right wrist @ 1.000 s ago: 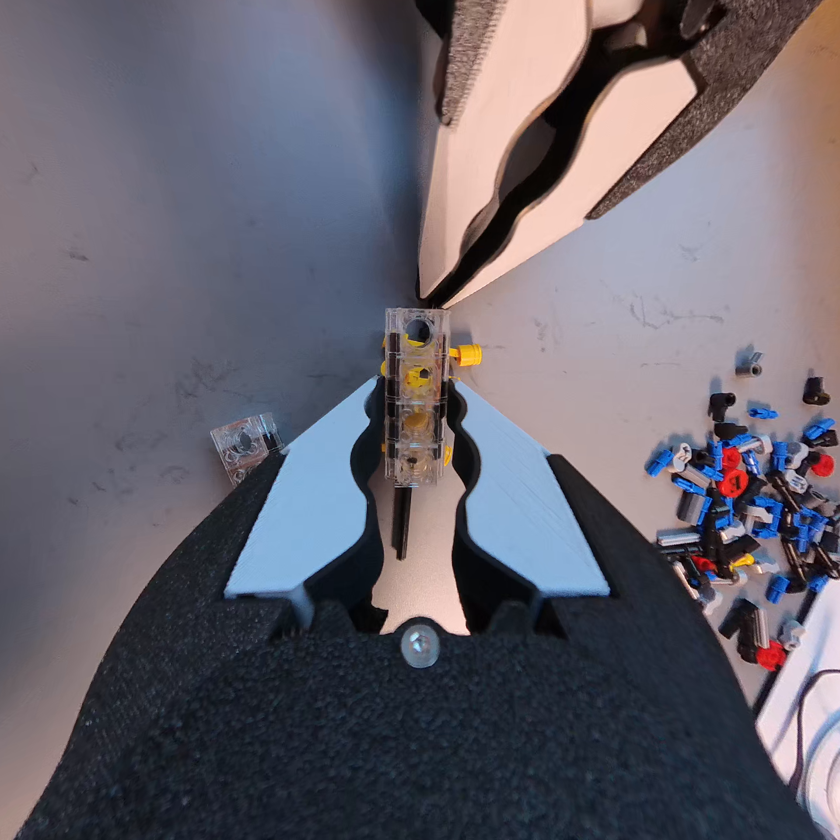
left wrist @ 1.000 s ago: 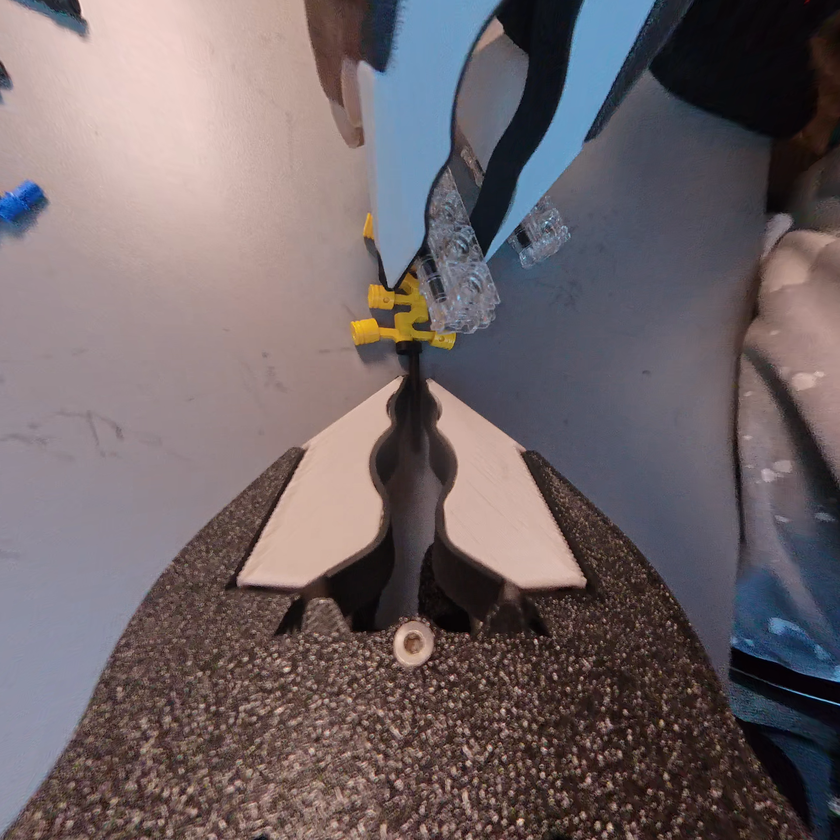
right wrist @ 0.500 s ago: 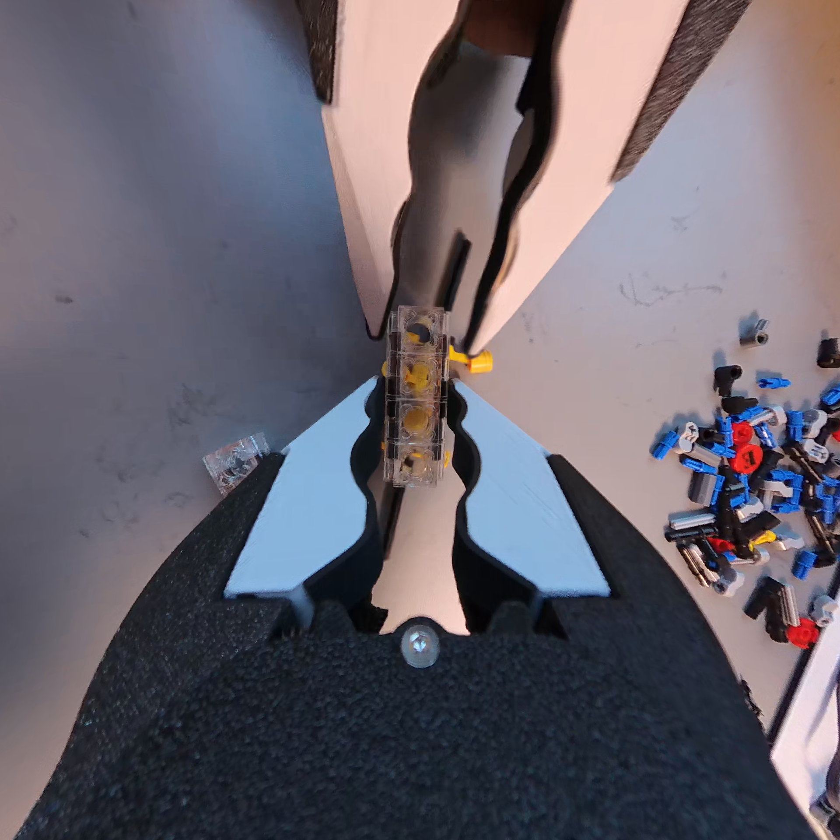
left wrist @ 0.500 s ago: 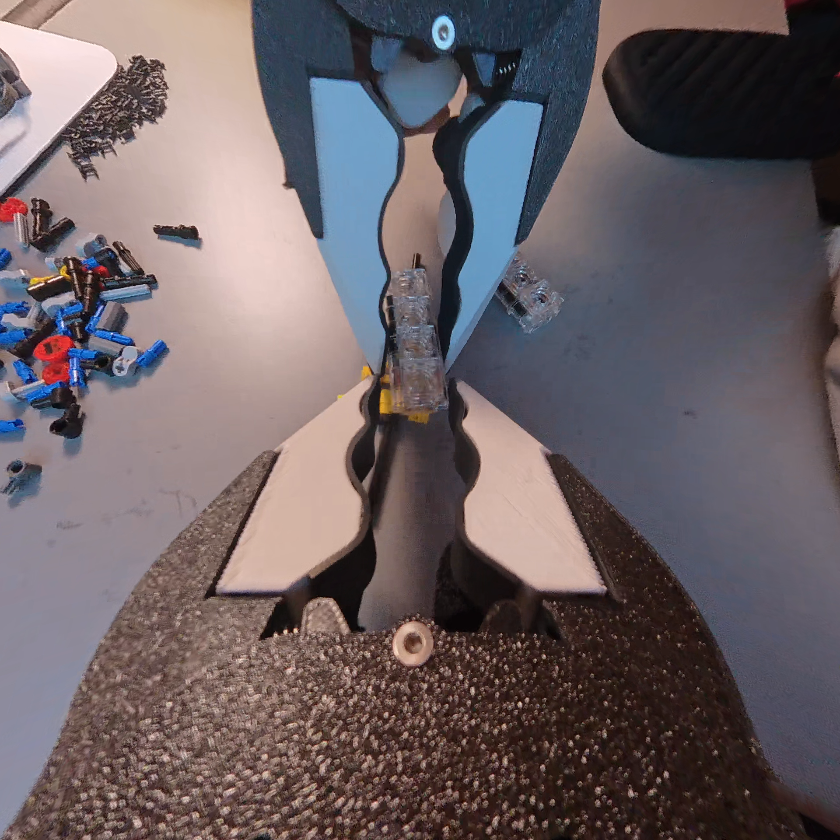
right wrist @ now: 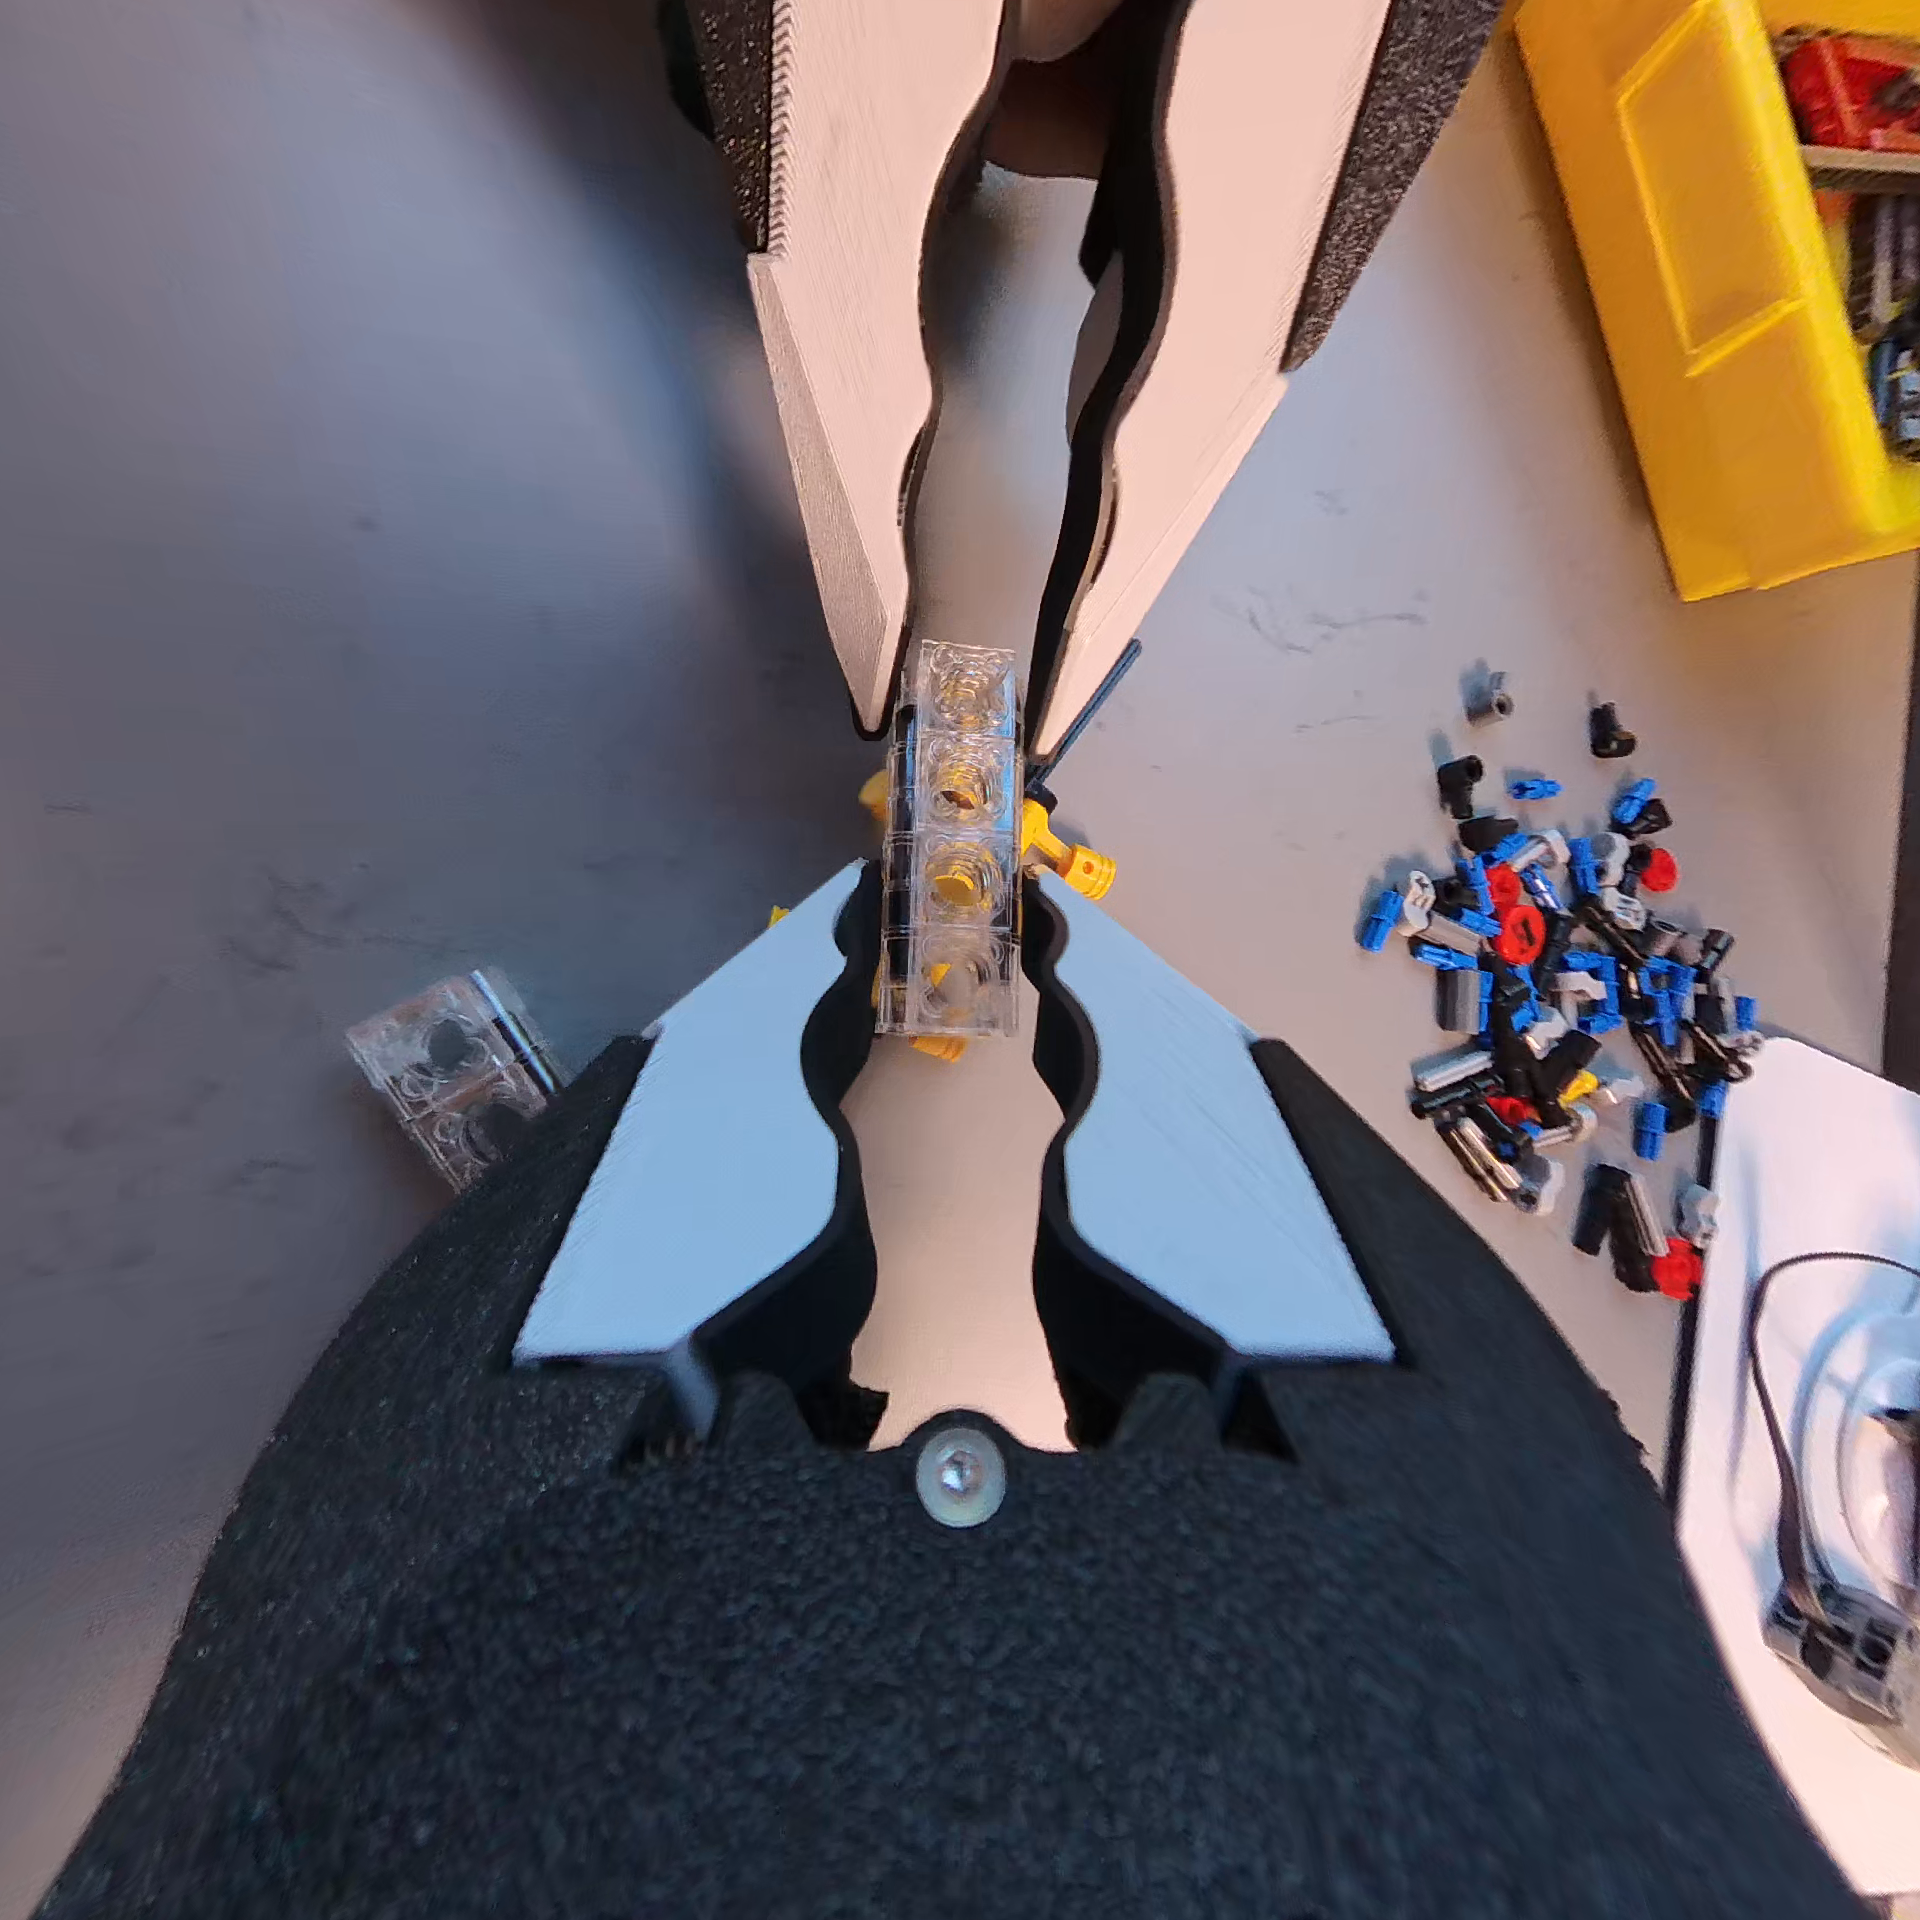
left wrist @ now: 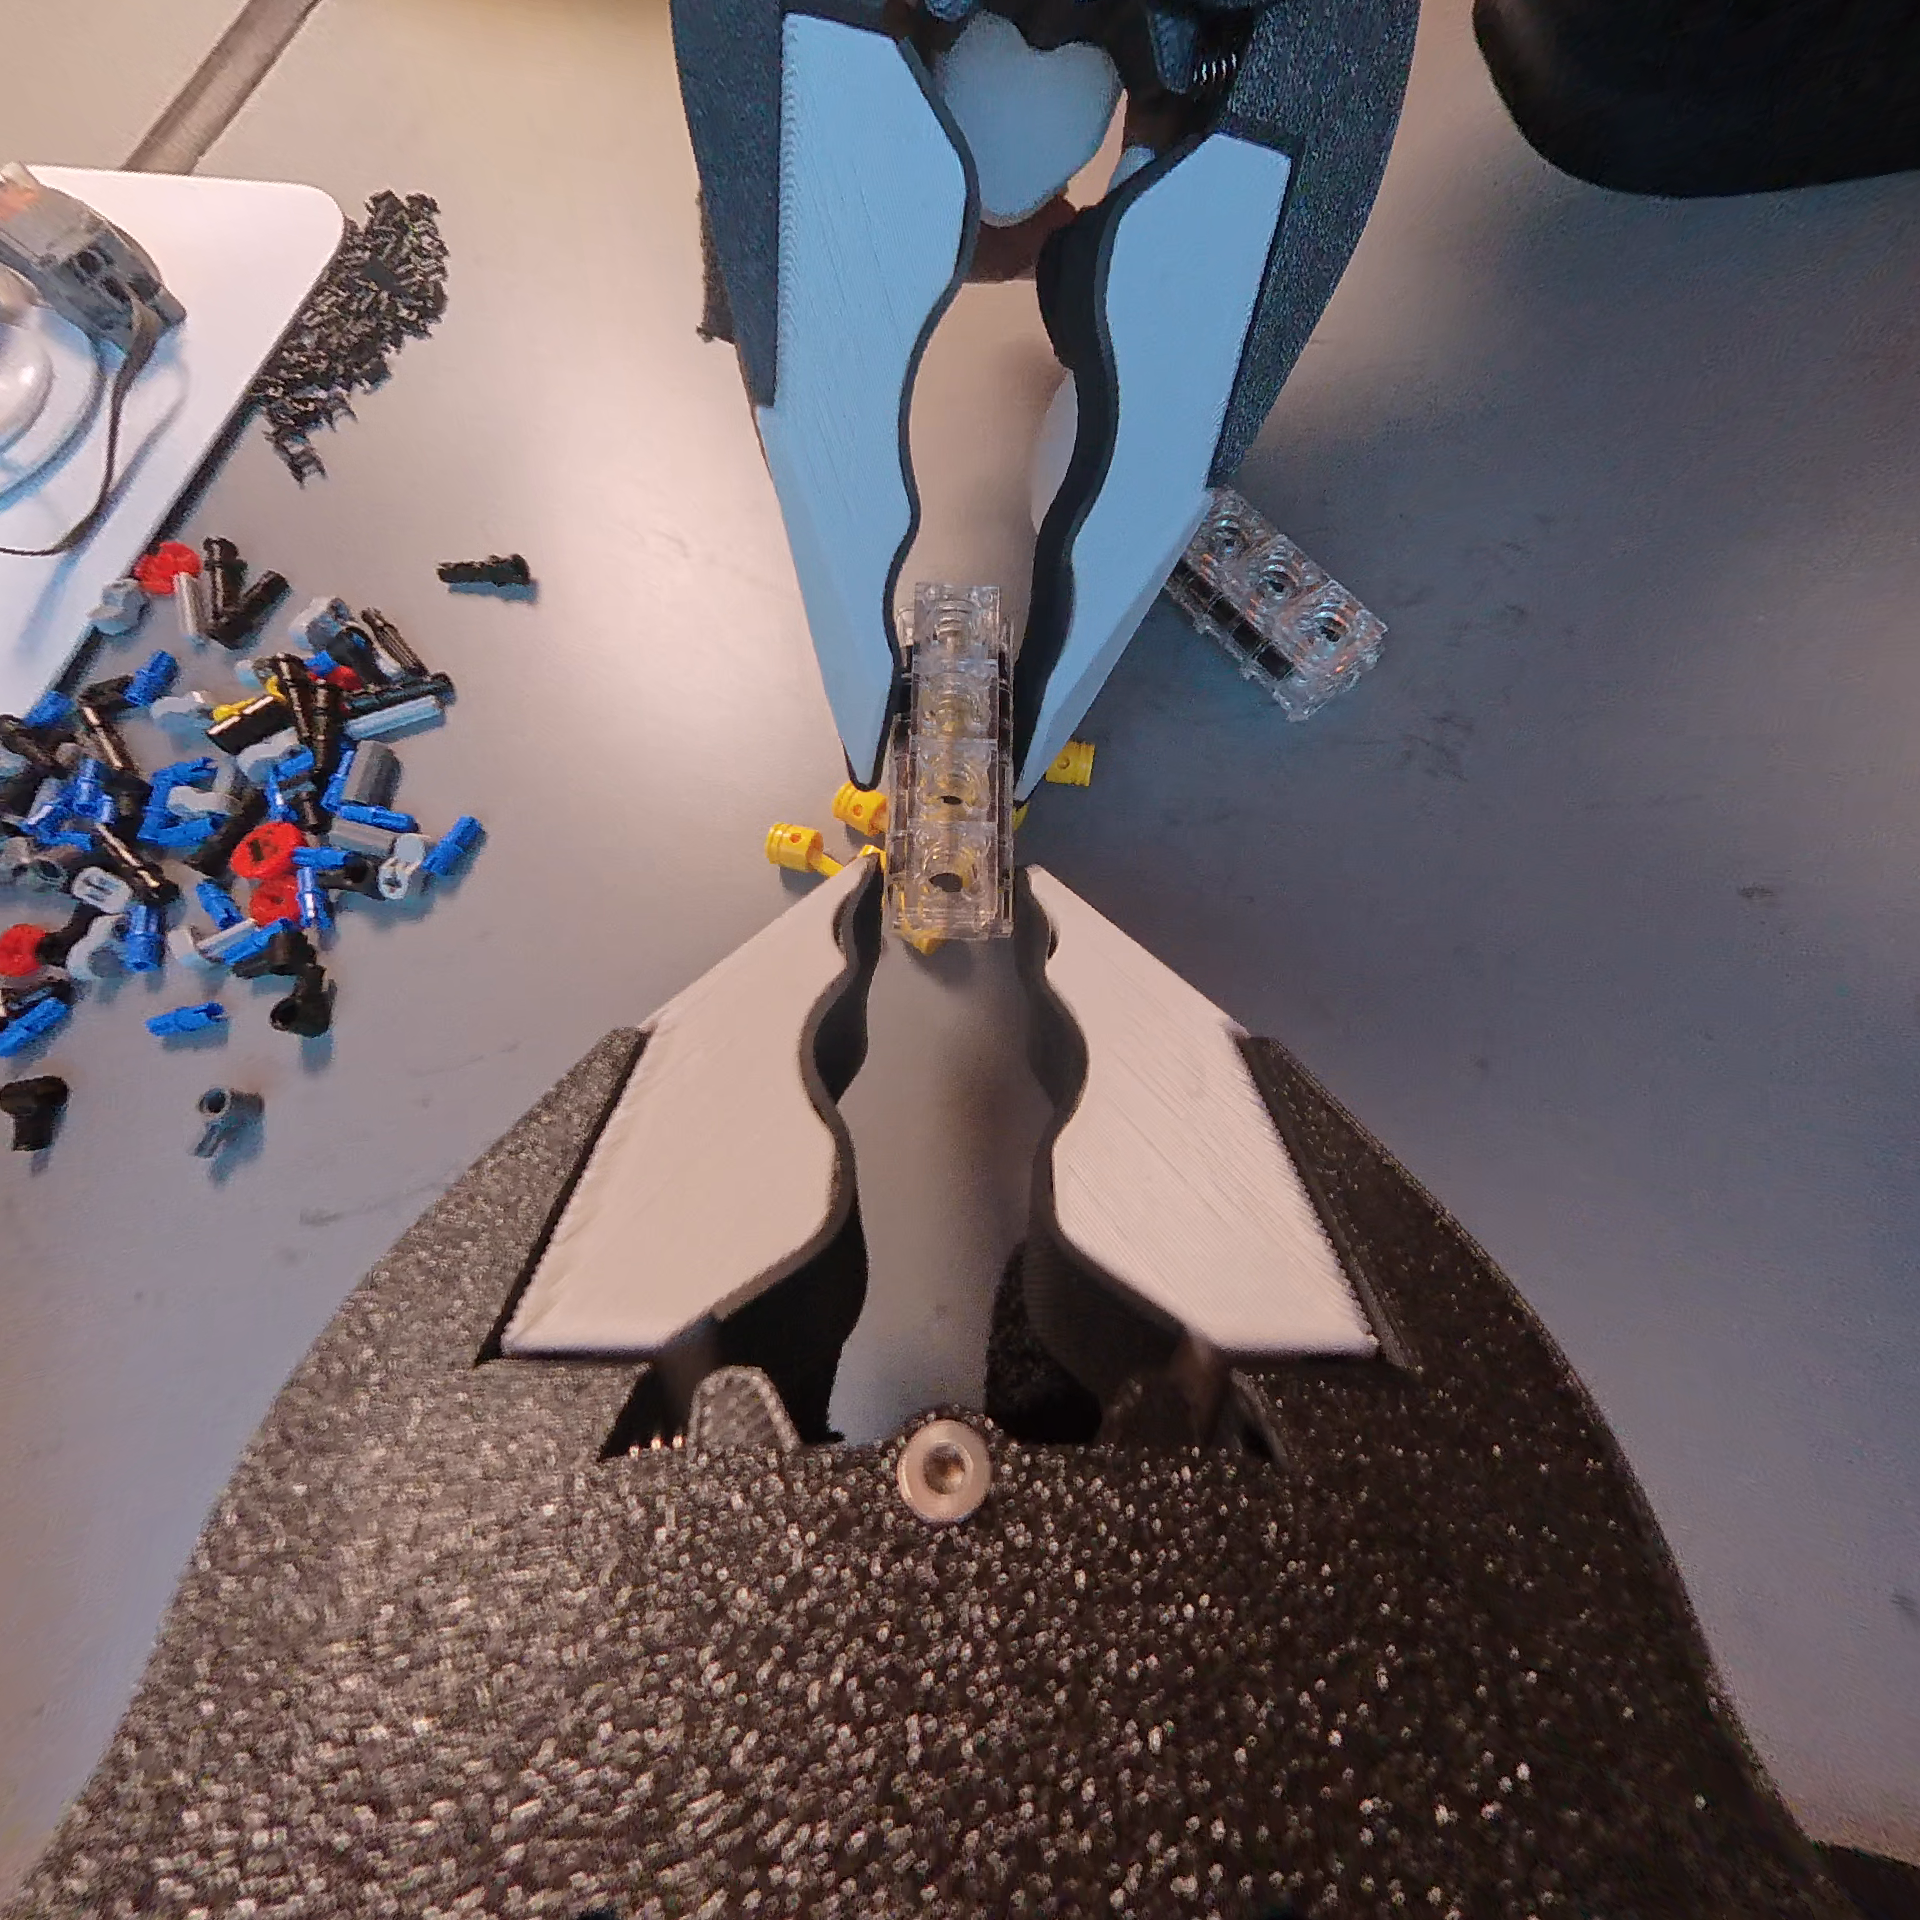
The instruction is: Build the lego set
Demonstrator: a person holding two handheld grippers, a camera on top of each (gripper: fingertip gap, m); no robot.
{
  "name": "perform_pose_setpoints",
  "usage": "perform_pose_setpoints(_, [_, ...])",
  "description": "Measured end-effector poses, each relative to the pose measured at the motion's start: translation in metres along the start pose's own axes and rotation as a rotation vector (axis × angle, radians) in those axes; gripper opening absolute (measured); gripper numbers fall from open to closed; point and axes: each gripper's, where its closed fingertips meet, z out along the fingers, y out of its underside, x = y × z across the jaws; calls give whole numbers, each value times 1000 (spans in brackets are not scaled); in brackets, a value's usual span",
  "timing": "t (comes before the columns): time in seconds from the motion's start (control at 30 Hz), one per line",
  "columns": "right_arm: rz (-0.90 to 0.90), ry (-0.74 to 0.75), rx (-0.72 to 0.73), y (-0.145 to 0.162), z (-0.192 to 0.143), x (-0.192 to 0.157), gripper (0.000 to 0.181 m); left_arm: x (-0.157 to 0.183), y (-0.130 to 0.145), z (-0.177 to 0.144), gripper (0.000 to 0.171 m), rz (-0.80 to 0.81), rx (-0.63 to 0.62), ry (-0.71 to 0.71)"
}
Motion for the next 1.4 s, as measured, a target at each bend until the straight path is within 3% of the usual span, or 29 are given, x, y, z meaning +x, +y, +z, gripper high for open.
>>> perform_pose_setpoints(0.13, [74, 3, 46, 1, 0, 2, 25, -7, 1, 0, 28, 43, 1, -54])
perform_pose_setpoints(0.3, [157, -40, 63, 5, -2, 2, 24, -18, 14, -7, 39, 27, -34, -2])
perform_pose_setpoints(0.47, [184, -34, 39, 10, -1, 5, 25, -52, 24, -13, 23, 11, -84, -18])
perform_pose_setpoints(0.57, [196, -27, 22, 11, -1, 6, 25, -54, 35, -5, 25, 22, -182, 46])
perform_pose_setpoints(0.6, [197, -22, 16, 11, -1, 7, 25, -54, 34, -2, 19, 31, -180, 53])
perform_pose_setpoints(0.67, [191, -11, -2, 11, 0, 8, 25, -49, 31, 3, 8, 17, -181, 96])
perform_pose_setpoints(0.9, [119, 74, -54, 7, -3, 9, 25, -26, 31, 1, 4, -94, -185, 185])
perform_pose_setpoints(1.13, [-68, 161, -36, 9, -7, 2, 25, -6, 30, -2, 3, -156, -163, 263])
perform_pose_setpoints(1.4, [-22, 100, -34, 12, -7, 3, 25, -6, 29, -2, 3, -133, -146, 277])
